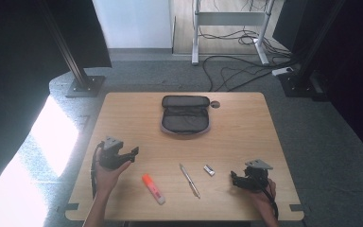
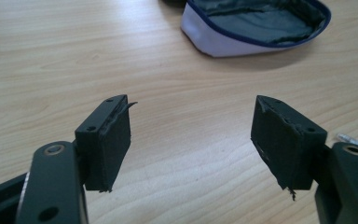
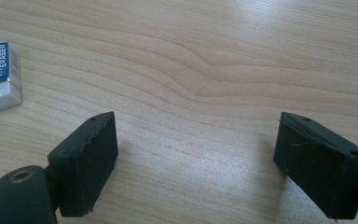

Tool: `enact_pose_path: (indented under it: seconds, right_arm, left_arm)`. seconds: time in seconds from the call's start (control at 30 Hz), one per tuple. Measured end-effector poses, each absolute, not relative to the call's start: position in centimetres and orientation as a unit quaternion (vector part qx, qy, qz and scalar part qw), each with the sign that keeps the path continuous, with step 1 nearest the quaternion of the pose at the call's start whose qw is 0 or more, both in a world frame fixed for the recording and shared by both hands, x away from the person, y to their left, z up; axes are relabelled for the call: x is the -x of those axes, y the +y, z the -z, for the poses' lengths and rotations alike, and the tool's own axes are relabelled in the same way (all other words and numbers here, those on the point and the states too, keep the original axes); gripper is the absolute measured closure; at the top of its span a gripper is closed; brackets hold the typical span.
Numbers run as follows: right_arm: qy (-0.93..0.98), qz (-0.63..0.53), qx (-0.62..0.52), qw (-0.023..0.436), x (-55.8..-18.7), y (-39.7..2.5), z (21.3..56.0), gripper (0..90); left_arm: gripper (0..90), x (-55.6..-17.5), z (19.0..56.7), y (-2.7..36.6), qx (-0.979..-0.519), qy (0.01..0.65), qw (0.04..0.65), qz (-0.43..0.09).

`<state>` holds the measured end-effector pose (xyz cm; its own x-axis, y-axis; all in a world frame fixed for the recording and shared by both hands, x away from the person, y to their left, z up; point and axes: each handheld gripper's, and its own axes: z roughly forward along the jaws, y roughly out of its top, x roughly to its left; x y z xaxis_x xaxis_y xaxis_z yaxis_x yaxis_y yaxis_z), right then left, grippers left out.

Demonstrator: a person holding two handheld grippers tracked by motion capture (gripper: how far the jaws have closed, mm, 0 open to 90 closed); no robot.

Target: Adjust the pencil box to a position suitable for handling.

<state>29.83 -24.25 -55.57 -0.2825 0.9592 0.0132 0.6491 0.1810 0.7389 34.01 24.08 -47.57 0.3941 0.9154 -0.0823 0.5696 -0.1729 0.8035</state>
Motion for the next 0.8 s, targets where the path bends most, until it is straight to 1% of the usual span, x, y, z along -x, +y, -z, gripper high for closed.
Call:
enact_pose_path:
  seconds: [0.37, 0.57, 0.8]
  right_arm:
    - [0.731, -0.328, -0.55, 0.237, -29.8, -24.3, 55.6, 12.9]
    - [0.731, -0.328, -0.549, 0.237, -29.8, -24.3, 55.6, 13.1]
    - [0.731, -0.327, -0.549, 0.237, -29.8, -24.3, 55.6, 13.1]
  left_arm:
    - [30.6, -35.3, 47.1, 22.8, -0.738, 0.503, 0.399, -0.206]
    - [31.6, -36.5, 47.4, 22.1, -0.737, 0.508, 0.4, -0.197]
    - [32.0, -37.6, 47.0, 21.2, -0.741, 0.502, 0.398, -0.202]
